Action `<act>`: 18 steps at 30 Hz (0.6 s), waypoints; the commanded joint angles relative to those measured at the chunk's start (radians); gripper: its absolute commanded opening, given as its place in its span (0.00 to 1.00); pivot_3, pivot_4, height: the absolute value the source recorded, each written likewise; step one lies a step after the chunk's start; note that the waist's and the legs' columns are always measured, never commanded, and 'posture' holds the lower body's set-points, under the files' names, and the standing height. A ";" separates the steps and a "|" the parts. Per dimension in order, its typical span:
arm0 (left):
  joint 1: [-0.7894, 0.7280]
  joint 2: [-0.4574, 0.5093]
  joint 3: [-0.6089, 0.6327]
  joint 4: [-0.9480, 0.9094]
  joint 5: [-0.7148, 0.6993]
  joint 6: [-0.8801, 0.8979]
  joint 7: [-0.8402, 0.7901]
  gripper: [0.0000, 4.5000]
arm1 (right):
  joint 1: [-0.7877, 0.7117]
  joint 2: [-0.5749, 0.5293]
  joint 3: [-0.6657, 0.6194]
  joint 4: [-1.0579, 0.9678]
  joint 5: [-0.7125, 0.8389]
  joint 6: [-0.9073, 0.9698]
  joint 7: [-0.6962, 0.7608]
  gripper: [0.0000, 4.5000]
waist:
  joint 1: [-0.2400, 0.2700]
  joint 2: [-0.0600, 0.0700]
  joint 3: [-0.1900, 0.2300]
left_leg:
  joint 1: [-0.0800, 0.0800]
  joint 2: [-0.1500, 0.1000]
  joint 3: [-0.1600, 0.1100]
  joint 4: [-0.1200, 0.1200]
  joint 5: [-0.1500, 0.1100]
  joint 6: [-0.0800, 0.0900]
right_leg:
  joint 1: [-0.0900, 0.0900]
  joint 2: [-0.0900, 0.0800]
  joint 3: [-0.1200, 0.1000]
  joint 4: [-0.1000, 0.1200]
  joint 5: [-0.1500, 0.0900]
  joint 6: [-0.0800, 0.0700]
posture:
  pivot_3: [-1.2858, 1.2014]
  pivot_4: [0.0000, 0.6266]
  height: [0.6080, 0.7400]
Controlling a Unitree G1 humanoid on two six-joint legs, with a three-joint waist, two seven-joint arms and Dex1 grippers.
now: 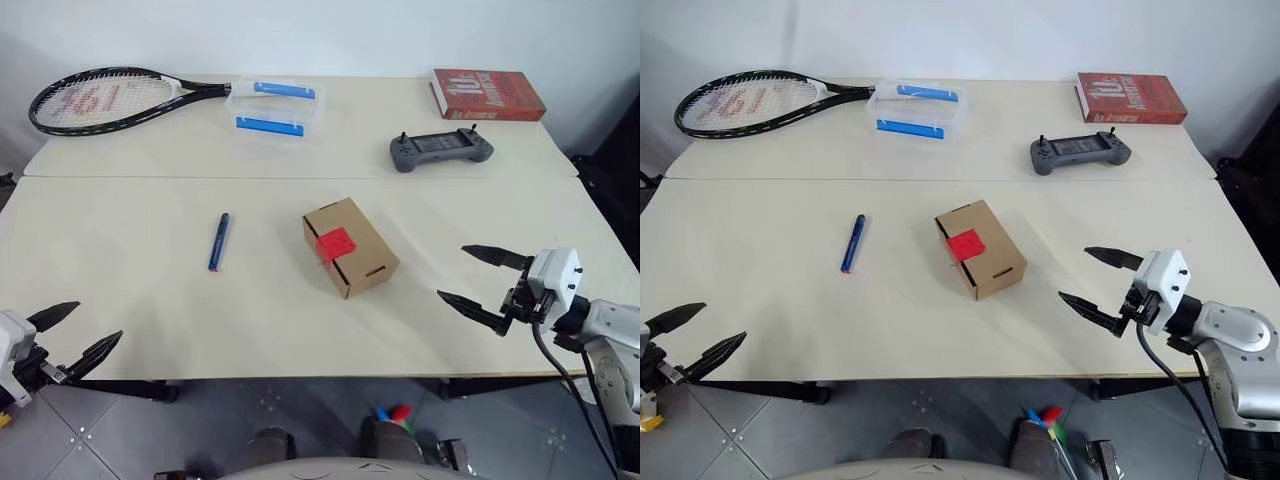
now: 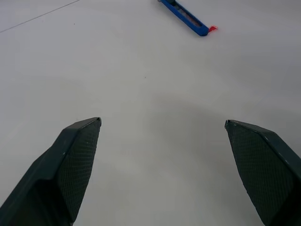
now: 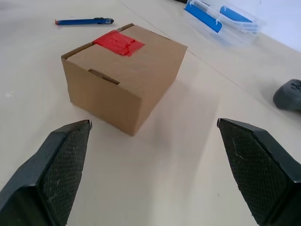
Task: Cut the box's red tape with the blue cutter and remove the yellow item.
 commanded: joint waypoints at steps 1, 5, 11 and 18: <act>0.014 -0.003 0.018 -0.038 -0.024 0.015 0.000 1.00 | 0.002 -0.014 -0.014 -0.034 0.020 0.003 0.005 1.00 | 0.000 0.000 0.000 | 0.000 0.000 0.000 0.000 0.000 0.000 | 0.000 0.000 0.000 0.000 0.000 0.000 | 0.52 0.24 1.00; -0.003 0.003 0.013 -0.063 -0.078 0.111 0.007 1.00 | -0.002 -0.015 -0.010 -0.037 0.022 0.011 0.009 1.00 | 0.001 0.000 0.000 | 0.000 0.000 0.001 0.000 0.000 0.000 | 0.000 0.000 0.001 0.000 0.000 0.000 | 0.52 0.24 1.00; -0.100 0.074 -0.043 -0.209 -0.225 0.330 -0.006 1.00 | 0.005 -0.036 -0.001 -0.062 0.029 0.063 0.023 1.00 | 0.015 0.000 0.000 | 0.000 0.000 0.000 0.001 0.000 0.000 | 0.000 0.000 0.001 0.000 0.000 0.000 | 0.52 0.24 1.00; -0.595 0.075 -0.440 -0.081 -0.040 0.317 0.047 0.59 | 0.065 -0.044 0.099 -0.242 -0.015 0.204 -0.074 0.55 | 0.026 0.004 0.001 | 0.001 -0.001 0.002 0.001 0.001 -0.001 | -0.001 0.001 0.003 0.002 0.000 0.000 | 0.52 0.24 1.00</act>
